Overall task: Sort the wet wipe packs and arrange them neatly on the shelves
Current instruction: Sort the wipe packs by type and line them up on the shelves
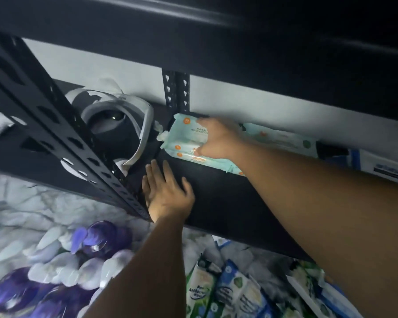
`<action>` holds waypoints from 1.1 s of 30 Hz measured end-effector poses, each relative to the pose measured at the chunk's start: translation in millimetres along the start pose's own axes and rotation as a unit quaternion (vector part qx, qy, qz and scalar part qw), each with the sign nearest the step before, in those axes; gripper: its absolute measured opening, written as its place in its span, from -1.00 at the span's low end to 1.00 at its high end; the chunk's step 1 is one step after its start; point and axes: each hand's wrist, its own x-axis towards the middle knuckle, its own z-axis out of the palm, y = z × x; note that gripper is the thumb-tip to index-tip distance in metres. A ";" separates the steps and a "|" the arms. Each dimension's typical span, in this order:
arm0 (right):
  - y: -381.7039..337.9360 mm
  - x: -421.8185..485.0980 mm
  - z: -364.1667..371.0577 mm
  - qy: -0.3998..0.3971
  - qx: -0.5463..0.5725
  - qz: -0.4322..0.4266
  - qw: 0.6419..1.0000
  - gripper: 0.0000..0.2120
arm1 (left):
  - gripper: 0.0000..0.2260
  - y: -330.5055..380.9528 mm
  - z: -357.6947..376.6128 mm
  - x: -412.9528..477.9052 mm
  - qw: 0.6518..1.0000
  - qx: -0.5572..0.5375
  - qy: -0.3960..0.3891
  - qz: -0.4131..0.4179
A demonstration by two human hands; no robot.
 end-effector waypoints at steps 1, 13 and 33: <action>0.1 4.3 4.5 0.000 -0.011 -0.003 1.000 -0.20 | -0.32 1.1 0.4 1.6 1.000 0.004 0.008 0.000; -4.7 13.5 24.1 -0.033 -0.035 -0.005 0.999 -0.27 | -0.35 -1.0 -1.6 5.8 1.000 0.013 0.009 -0.003; 175.5 -462.9 89.5 0.088 0.258 0.352 0.896 -0.63 | -0.54 59.3 -48.8 -231.1 0.961 -0.102 -0.246 0.079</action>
